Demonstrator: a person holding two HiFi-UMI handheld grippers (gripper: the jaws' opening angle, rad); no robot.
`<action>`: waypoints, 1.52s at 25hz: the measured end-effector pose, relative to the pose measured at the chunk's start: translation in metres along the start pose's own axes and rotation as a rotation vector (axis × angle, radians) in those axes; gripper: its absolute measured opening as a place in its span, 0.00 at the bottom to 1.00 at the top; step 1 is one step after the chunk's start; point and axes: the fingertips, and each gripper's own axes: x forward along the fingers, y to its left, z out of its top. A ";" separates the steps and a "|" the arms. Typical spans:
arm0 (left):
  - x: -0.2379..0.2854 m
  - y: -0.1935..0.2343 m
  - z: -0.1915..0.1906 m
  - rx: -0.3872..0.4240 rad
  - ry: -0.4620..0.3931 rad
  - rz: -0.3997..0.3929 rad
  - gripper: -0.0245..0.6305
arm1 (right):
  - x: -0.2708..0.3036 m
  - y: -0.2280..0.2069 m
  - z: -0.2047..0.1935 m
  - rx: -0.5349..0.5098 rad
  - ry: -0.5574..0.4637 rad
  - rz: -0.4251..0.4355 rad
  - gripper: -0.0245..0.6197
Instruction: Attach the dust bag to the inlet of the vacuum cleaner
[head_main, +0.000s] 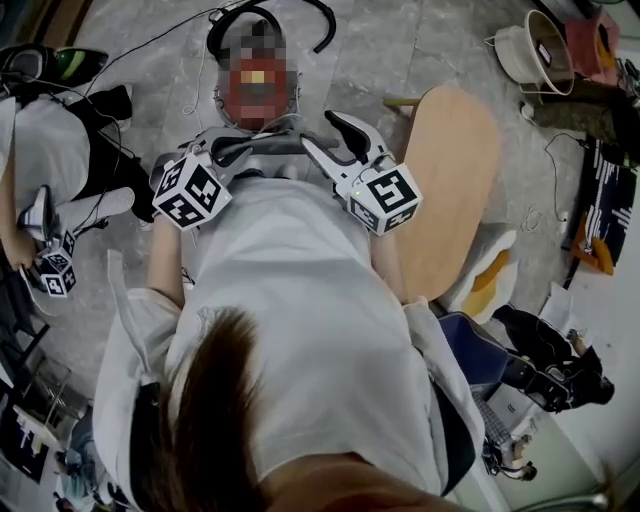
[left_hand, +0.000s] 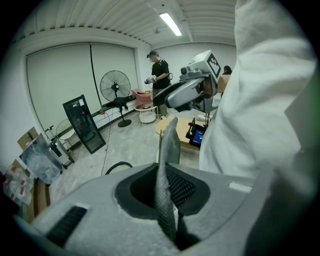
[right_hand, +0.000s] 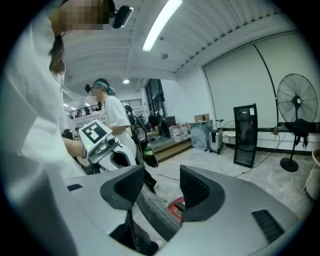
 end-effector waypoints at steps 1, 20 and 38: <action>0.003 -0.004 0.002 0.006 0.008 -0.002 0.10 | -0.001 0.004 -0.007 -0.030 0.036 0.022 0.39; 0.053 -0.048 -0.035 0.020 0.092 -0.105 0.10 | 0.030 0.042 -0.132 -0.331 0.538 0.355 0.19; 0.168 -0.061 -0.157 -0.013 0.223 -0.167 0.10 | 0.095 0.020 -0.293 -0.404 0.883 0.411 0.11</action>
